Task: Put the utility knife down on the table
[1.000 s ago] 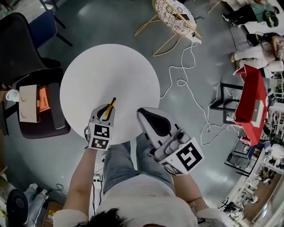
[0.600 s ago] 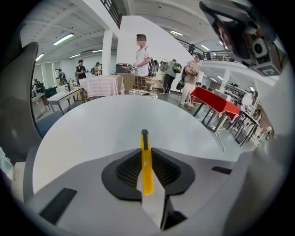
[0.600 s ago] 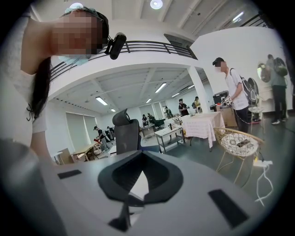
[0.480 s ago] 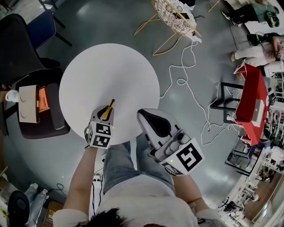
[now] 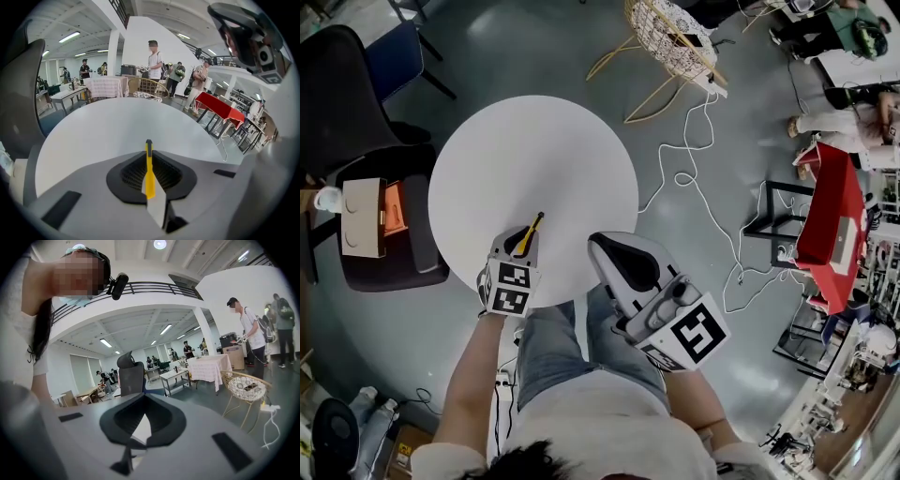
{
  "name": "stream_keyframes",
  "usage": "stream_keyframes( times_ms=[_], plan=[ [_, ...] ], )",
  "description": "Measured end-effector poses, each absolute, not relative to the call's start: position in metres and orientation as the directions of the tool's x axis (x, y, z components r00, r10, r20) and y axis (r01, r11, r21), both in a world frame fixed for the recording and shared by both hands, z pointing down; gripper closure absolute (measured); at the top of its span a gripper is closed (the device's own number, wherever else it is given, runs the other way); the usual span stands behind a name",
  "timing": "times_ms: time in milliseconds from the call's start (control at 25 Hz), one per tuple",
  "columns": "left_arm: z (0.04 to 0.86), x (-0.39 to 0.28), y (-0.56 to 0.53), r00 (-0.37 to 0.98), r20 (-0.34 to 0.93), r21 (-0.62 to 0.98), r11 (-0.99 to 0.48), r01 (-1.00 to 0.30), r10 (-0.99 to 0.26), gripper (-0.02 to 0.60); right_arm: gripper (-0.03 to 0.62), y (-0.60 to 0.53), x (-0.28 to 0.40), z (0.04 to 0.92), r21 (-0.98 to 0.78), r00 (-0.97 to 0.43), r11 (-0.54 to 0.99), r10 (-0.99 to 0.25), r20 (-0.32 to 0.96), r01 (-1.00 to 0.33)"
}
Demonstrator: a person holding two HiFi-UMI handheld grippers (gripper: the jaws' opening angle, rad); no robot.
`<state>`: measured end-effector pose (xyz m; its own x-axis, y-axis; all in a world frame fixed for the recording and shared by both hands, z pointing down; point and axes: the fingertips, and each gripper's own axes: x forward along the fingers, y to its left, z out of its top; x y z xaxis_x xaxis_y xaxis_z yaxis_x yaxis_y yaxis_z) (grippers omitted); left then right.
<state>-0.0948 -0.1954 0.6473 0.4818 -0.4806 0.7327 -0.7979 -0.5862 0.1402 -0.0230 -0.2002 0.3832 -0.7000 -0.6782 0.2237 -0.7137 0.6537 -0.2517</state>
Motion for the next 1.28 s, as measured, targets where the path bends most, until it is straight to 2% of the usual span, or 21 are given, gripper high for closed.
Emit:
stream_keyframes(
  times_ms=[80,360,720,1000,1280],
  plan=[
    [0.639,-0.097,-0.196,0.479,0.720,0.135,-0.576,-0.806,-0.502,0.565,0.586,-0.200,-0.025,0.380,-0.251,-0.708,0.662,-0.672,0.217,-0.706],
    [0.584,-0.105,-0.205,0.481,0.629,0.145,-0.515,-0.845,-0.611,0.572,0.586,-0.194,-0.037,0.363,-0.240,-0.757,0.718,-0.630,0.175,-0.653],
    [0.454,-0.113,-0.191,0.470,0.378,0.159,-0.444,-0.882,-0.797,0.572,0.586,-0.172,-0.056,0.334,-0.207,-0.841,0.815,-0.528,0.121,-0.541],
    [0.358,-0.115,-0.161,0.439,0.169,0.142,-0.419,-0.897,-0.883,0.572,0.586,-0.153,-0.068,0.320,-0.177,-0.896,0.878,-0.435,0.092,-0.445],
    [0.306,-0.101,-0.126,0.388,0.082,0.091,-0.381,-0.920,-0.918,0.572,0.586,-0.131,-0.066,0.305,-0.152,-0.933,0.920,-0.355,0.067,-0.361]
  ],
)
